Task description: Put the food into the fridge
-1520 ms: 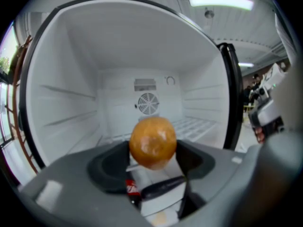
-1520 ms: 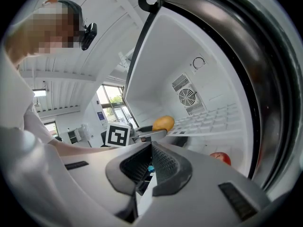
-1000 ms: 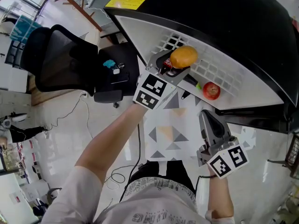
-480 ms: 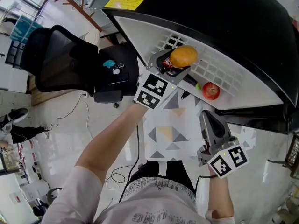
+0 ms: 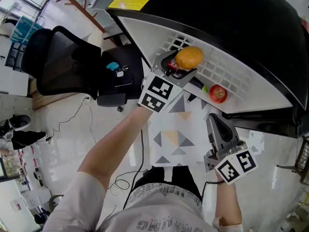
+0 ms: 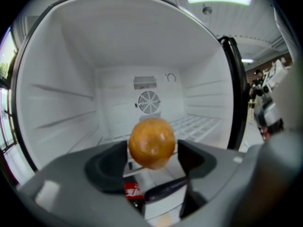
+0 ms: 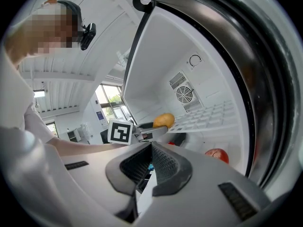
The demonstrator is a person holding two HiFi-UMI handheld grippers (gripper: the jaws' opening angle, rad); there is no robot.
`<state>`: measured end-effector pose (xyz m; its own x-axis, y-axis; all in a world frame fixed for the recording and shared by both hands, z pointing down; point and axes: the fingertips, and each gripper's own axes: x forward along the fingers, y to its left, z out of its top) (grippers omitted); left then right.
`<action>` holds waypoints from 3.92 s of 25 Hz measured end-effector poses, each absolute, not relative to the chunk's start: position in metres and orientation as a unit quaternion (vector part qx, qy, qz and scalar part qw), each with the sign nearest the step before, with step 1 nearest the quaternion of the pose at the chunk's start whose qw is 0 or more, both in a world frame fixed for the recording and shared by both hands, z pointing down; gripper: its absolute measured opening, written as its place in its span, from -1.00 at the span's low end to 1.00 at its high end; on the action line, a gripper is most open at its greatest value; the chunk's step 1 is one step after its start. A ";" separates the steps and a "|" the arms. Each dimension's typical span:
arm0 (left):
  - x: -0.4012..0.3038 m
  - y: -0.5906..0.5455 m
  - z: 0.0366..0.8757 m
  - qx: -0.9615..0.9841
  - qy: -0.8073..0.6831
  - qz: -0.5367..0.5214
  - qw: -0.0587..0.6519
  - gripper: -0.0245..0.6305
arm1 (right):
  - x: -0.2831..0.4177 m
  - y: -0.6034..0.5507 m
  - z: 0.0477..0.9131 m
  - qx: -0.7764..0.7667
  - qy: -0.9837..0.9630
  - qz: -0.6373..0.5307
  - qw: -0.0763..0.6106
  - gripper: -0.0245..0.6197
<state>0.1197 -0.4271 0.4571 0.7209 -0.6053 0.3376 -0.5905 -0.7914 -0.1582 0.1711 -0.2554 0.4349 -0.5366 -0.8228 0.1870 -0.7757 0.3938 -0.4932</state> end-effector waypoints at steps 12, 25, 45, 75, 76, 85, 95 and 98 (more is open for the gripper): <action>0.114 -0.416 0.449 -0.931 0.321 -0.175 0.012 0.18 | 0.168 -0.255 0.429 -0.479 0.836 -0.265 0.042 -0.92; 0.054 -0.344 0.426 -0.943 0.302 -0.141 -0.012 -0.14 | 0.143 -0.235 0.407 -0.494 0.834 -0.243 0.039 -0.92; -0.013 -0.228 0.386 -0.953 0.287 -0.100 -0.007 -0.61 | 0.097 -0.178 0.365 -0.531 0.821 -0.205 0.046 -0.92; -0.048 -0.188 0.364 -0.953 0.293 -0.065 -0.025 -0.90 | 0.076 -0.147 0.343 -0.524 0.835 -0.160 0.036 -0.92; -0.047 -0.188 0.364 -0.954 0.292 -0.065 -0.026 -0.91 | 0.075 -0.148 0.343 -0.523 0.837 -0.160 0.036 -0.92; -0.042 -0.191 0.360 -0.956 0.287 -0.062 -0.025 -0.91 | 0.073 -0.149 0.343 -0.513 0.843 -0.158 0.026 -0.92; -0.036 -0.192 0.362 -0.955 0.288 -0.063 -0.027 -0.91 | 0.076 -0.150 0.345 -0.508 0.846 -0.160 0.022 -0.92; -0.036 -0.192 0.362 -0.955 0.289 -0.064 -0.027 -0.91 | 0.076 -0.150 0.346 -0.507 0.847 -0.161 0.020 -0.92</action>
<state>-0.0360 -0.1917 0.3625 0.8248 -0.5484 0.1380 -0.5553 -0.8315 0.0150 0.0764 -0.1499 0.3456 -0.4861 -0.8643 0.1295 -0.8515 0.4350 -0.2929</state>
